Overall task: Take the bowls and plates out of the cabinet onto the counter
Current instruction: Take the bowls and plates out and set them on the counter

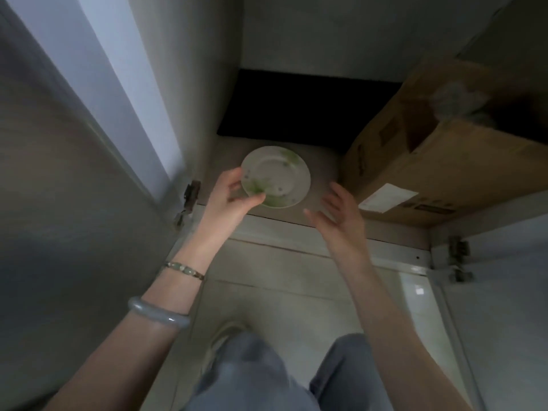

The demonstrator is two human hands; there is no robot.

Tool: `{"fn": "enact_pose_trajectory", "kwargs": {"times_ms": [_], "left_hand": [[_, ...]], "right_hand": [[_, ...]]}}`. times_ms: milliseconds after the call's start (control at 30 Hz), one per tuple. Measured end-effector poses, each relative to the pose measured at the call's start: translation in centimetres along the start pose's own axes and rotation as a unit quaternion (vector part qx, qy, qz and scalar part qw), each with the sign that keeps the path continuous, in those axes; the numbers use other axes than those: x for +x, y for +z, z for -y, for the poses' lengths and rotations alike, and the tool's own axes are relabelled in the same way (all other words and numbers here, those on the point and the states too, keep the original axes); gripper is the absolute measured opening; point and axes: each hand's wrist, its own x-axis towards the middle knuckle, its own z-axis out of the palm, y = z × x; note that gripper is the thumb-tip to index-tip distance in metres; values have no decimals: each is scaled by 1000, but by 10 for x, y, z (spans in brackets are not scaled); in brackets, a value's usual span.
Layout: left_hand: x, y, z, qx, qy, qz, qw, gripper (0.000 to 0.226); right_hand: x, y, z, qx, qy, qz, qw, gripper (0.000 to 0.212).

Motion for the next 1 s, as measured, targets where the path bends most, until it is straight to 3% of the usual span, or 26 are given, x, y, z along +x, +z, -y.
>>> {"fn": "enact_pose_trajectory", "kwargs": {"times_ms": [200,267,333,400,467,600,800,1000], "left_hand": [[69,2,61,56,-44,-10,997,59],[94,5,80,71,-67,-21,995,45],[115,11,96,101,-83,-39,991,16],[135,18,108,107,-95,-47,989,33],[147,23,120,132,-90,-45,986,10],[158,36,132,182,-71,-17,981,35],[174,44,140,140,-92,-23,986,39],[180,44,142,145,-105,-52,982,39]], "right_hand": [[78,18,-53,-46,-4,-23,999,49],[104,23,-76,-76,-5,-35,997,50],[127,26,-99,-88,24,-52,994,42],[151,27,-121,-105,75,-63,990,48],[170,26,-137,-112,113,-68,985,55],[192,21,-156,-141,141,-59,978,50],[208,28,-156,-81,178,-50,979,28],[213,39,-147,-87,191,-22,978,35]]}}
